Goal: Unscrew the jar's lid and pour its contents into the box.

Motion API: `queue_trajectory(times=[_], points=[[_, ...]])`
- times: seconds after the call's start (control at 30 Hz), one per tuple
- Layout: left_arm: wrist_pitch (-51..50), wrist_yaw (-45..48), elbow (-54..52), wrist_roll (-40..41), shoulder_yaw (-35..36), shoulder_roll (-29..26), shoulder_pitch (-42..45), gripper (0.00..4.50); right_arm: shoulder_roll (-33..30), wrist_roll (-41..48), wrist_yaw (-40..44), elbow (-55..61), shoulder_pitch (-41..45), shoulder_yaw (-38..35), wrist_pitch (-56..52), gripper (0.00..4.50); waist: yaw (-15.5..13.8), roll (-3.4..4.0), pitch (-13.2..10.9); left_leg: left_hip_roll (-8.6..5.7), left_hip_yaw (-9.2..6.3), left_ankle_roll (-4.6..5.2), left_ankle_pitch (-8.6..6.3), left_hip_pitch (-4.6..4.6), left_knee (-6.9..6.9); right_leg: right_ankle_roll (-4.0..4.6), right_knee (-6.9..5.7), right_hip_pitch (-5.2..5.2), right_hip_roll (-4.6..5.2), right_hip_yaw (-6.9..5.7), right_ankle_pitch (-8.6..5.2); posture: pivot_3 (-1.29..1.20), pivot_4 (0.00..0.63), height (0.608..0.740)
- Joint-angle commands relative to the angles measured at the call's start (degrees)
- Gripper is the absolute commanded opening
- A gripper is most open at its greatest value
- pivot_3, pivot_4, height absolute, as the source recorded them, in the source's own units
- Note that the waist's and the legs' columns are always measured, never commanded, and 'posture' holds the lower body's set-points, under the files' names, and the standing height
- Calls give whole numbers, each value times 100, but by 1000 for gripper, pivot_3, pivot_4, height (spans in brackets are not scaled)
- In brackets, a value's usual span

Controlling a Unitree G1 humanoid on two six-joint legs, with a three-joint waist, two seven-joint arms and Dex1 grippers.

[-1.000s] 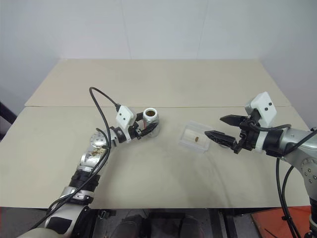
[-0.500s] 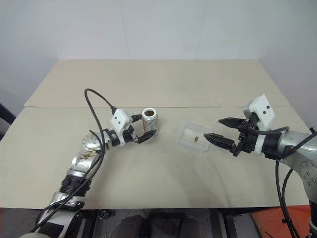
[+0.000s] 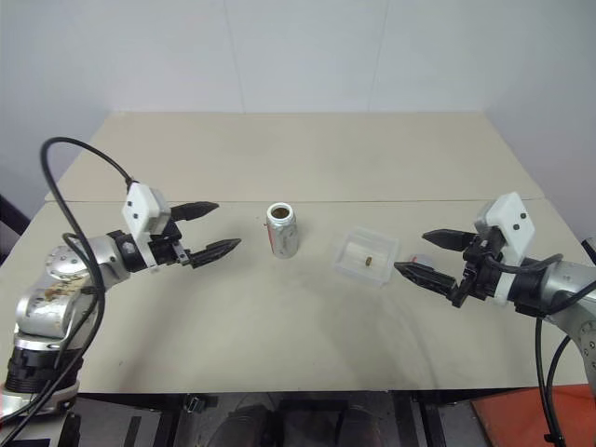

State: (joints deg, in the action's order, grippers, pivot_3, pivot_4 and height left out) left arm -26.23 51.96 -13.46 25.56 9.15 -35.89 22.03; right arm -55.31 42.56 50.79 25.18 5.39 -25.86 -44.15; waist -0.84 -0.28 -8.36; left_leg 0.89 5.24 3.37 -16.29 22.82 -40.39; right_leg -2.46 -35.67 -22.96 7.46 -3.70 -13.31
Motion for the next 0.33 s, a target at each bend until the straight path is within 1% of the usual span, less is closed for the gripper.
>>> queue_trajectory(times=[0.03,0.2,0.33], points=[[59,220,-90,180,83,-228,-7,4459,-118,-138,161,-78,27,-195,321,4500,6,0,0,-1,1,0,0,0,0,0,0,0,0,0,0,0,150,740],[22,443,-136,459,151,-371,-94,4459,-27,-266,243,-155,-1,-144,549,4500,13,0,0,-1,5,0,0,0,4,1,0,-4,0,2,0,0,150,740],[-191,605,-83,714,151,-497,-33,4459,-10,-220,255,-178,35,-156,533,4500,13,0,0,-1,5,0,0,0,4,1,0,-4,0,2,-1,0,150,740]])
